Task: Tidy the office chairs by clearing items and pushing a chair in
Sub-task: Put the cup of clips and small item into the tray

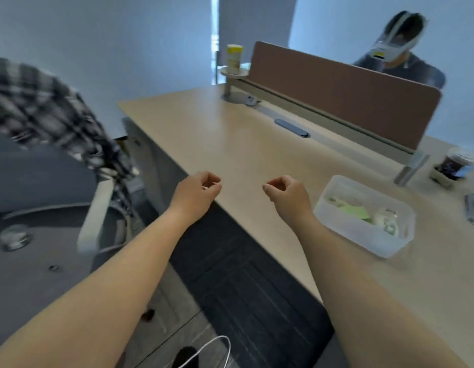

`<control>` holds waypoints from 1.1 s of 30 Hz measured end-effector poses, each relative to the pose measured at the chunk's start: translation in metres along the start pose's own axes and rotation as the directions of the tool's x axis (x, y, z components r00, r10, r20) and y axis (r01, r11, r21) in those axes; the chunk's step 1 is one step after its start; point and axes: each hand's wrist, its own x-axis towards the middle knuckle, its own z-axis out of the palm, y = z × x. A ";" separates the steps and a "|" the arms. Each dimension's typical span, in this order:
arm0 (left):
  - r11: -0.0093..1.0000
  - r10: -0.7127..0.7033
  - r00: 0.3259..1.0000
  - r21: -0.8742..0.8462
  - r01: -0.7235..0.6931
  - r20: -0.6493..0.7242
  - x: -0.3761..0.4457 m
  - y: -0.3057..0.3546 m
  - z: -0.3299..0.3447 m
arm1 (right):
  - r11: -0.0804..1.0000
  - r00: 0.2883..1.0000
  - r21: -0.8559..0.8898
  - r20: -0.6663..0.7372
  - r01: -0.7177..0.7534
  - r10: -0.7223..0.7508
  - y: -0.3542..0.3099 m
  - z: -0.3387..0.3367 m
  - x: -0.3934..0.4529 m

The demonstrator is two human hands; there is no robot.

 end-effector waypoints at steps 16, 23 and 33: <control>0.908 -0.399 0.838 -0.032 0.418 -0.374 -0.121 -0.208 -0.240 | 0.988 0.882 -0.034 0.456 0.151 -0.119 -0.124 0.287 -0.089; 0.877 -0.466 0.838 -0.021 0.481 -0.283 -0.113 -0.321 -0.316 | 0.995 0.888 -0.091 0.460 0.040 0.007 -0.148 0.427 -0.094; 0.771 -0.632 0.758 -0.034 0.636 -0.162 -0.090 -0.477 -0.309 | 0.958 0.855 -0.286 0.493 -0.013 0.159 -0.074 0.569 -0.071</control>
